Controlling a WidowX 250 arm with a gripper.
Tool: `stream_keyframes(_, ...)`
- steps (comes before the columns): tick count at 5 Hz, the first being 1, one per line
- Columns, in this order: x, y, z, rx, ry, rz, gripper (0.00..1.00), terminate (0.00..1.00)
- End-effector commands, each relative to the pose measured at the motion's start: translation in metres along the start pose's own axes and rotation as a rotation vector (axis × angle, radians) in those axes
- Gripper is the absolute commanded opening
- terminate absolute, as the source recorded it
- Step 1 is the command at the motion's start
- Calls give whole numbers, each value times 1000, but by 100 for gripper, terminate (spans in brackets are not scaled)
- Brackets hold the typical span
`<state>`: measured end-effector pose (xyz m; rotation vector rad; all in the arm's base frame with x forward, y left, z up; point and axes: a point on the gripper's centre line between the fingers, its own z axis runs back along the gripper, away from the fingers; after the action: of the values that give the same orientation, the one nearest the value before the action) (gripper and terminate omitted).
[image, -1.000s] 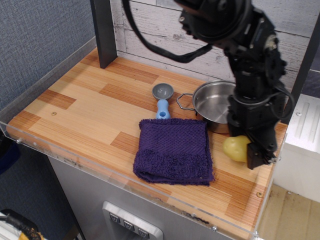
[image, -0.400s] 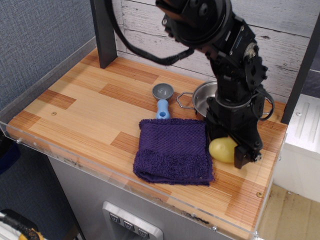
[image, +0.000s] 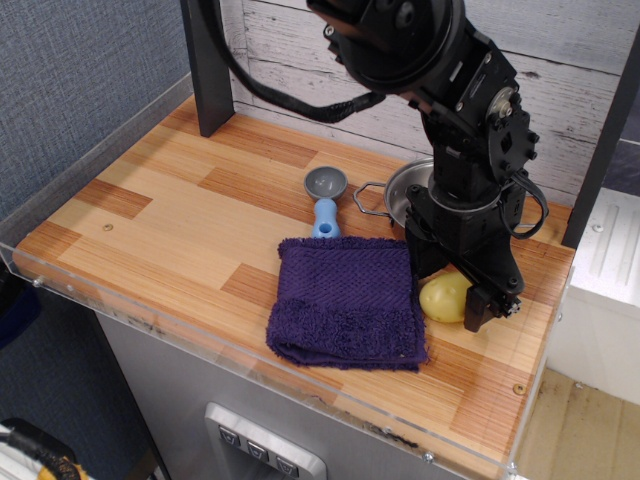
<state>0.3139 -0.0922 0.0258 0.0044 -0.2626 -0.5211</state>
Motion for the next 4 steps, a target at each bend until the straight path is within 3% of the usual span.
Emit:
stream_keyframes(1,20,13,55,-24,-124,110,100,0)
stream_keyframes(3,22,28,120,-41,-208,226,100,0)
stream_keyframes(4,19,29,158,-7,-247,281,100,0)
